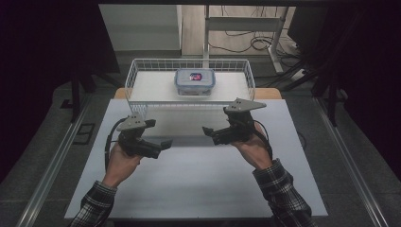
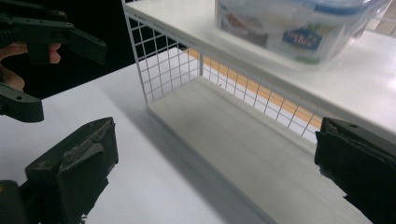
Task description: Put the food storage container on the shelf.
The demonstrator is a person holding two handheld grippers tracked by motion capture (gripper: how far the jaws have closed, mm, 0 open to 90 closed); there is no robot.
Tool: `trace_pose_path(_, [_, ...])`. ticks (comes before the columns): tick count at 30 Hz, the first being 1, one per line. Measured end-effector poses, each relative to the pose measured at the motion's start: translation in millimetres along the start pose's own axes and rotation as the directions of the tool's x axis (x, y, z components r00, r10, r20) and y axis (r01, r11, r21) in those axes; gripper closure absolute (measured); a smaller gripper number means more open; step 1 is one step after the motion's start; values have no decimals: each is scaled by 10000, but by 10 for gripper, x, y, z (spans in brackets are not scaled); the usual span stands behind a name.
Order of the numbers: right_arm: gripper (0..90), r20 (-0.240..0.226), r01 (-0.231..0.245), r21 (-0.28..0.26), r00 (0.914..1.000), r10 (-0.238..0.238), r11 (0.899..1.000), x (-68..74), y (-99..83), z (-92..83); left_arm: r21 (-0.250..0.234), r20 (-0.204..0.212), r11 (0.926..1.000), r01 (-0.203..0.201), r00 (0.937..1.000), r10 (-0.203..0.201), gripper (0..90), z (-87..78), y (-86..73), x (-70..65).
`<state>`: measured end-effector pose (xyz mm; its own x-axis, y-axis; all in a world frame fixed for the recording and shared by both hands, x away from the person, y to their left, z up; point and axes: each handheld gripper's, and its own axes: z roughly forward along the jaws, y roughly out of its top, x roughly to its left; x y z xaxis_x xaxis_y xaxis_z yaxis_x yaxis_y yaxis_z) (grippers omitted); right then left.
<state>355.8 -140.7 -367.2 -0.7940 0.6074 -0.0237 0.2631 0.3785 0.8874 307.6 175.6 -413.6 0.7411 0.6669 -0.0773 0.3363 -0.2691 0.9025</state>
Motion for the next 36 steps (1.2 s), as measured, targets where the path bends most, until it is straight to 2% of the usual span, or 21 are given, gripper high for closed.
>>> trace_pose_path(3, [0, -24, 52, 61, 10000, -51, 10000, 25, -75, -10, -129, 172, 9999, 106, 9998, -104, 12, 8, -61, -26])
trace_pose_path(5, [0, -29, 116, 125, 9999, -116, 9999, 45, -135, -17, -117, 79, 9999, 110, 9999, -109, 12, 26, -106, -56])
trace_pose_path(6, [0, -37, 105, 140, 9999, -104, 9998, 55, -161, -18, 8, 29, 10000, -15, 10000, 15, 11, 31, -129, -64])
trace_pose_path(16, [0, 73, 103, 278, 9999, -105, 9996, 130, -356, -33, 357, -5, 9992, -191, 9998, 191, 12, 105, -294, -181])
trace_pose_path(26, [0, 145, -83, 138, 9999, 81, 9999, 188, -564, -51, 486, 29, 9988, -14, 10000, 13, 16, 145, -489, -256])
trace_pose_path(30, [0, 181, -254, 110, 9995, 252, 9996, 190, -654, -69, 515, 29, 9987, 25, 10000, -27, 18, 154, -532, -277])
trace_pose_path(36, [0, 268, -154, 125, 9995, 151, 9998, 232, -705, -131, 577, -13, 9983, -85, 10000, 86, 19, 145, -566, -341])
